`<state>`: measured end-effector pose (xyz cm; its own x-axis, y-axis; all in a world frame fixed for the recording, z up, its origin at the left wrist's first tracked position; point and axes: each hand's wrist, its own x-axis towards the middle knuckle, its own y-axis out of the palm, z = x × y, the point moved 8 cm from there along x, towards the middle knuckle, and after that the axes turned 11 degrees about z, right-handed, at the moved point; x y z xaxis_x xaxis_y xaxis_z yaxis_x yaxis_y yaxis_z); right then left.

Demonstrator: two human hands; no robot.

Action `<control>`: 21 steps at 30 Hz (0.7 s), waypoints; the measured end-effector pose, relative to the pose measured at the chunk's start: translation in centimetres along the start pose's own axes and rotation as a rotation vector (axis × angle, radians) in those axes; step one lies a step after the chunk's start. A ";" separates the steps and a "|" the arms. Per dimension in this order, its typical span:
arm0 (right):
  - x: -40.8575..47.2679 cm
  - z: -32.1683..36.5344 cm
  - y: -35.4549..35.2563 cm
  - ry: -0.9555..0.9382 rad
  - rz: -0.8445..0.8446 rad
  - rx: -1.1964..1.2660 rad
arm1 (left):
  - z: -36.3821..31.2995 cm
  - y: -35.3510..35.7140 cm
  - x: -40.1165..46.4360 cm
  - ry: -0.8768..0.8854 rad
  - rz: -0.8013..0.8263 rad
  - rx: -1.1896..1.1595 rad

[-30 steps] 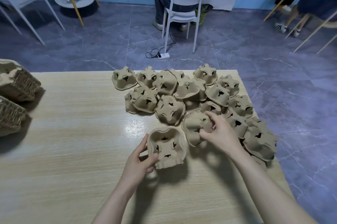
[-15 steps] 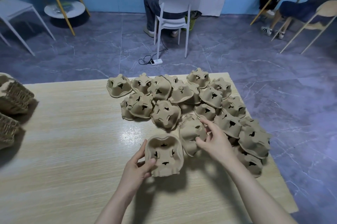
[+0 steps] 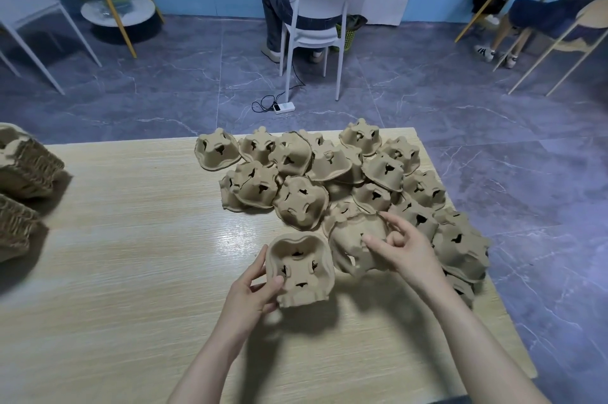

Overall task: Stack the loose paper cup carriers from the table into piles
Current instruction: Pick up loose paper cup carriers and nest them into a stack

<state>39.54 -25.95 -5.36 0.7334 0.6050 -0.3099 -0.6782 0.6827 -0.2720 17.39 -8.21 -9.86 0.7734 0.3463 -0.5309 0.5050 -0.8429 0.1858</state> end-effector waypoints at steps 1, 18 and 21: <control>0.0 0.0 -0.1 0.007 0.016 0.007 | -0.1 0.0 0.0 0.001 0.002 0.000; -5.2 5.3 2.8 -0.286 -0.071 -0.137 | -0.4 -0.2 0.4 -0.030 0.013 0.004; -5.9 4.7 5.4 -0.282 -0.024 -0.150 | 0.1 -0.7 0.8 -0.050 0.013 0.026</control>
<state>31.76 -23.90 -0.74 0.7189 0.6938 -0.0425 -0.6446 0.6426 -0.4142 17.61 -7.40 -10.48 0.7594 0.3146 -0.5695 0.4844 -0.8577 0.1722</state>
